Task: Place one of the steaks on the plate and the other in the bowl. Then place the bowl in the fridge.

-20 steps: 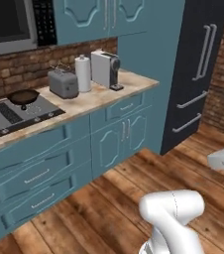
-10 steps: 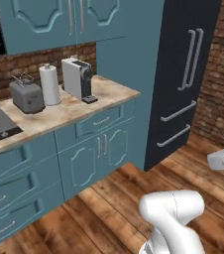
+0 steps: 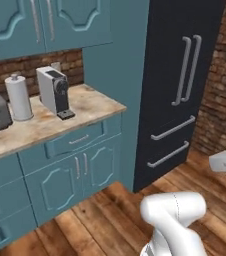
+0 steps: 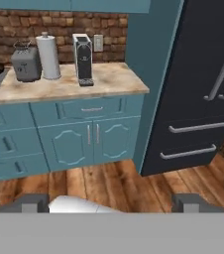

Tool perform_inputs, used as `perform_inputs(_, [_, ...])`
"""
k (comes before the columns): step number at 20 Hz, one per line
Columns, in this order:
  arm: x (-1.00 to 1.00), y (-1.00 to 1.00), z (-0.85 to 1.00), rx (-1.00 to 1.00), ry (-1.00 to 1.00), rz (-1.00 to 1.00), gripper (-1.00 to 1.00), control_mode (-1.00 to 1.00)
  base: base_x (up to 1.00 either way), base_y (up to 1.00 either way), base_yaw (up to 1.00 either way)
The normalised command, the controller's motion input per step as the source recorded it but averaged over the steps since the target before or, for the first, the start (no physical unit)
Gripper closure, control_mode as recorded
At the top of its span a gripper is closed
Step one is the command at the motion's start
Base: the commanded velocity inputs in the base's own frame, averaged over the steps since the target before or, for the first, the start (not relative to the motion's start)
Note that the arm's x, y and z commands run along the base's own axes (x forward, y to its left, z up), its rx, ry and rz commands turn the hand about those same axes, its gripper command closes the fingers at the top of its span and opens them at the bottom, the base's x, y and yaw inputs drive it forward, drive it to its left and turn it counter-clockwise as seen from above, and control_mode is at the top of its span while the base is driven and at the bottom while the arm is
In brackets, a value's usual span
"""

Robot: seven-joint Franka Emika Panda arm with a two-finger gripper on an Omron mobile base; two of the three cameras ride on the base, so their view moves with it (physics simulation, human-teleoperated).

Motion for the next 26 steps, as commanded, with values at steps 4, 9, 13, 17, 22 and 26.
perform_inputs(4, [0.00, 0.00, 0.00, 0.00, 0.00, 0.00, -1.00, 1.00, 1.00, -1.00, 0.23])
perform_inputs(9, [0.00, 0.00, 0.00, 0.00, 0.00, 0.00, -1.00, 1.00, 1.00, -1.00, 0.28])
perform_inputs(13, [0.00, 0.00, 0.00, 0.00, 0.00, 0.00, -1.00, 1.00, 0.99, -1.00, 0.27])
perform_inputs(17, [0.00, 0.00, 0.00, 0.00, 0.00, 0.00, -1.00, 1.00, 0.61, -1.00, 0.25])
perform_inputs(22, [0.00, 0.00, 0.00, 0.00, 0.00, 0.00, -1.00, 1.00, 0.14, -0.91, 0.22])
perform_inputs(26, [0.00, 0.00, 0.00, 0.00, 0.00, 0.00, -1.00, 1.00, -0.17, -0.23, 0.06])
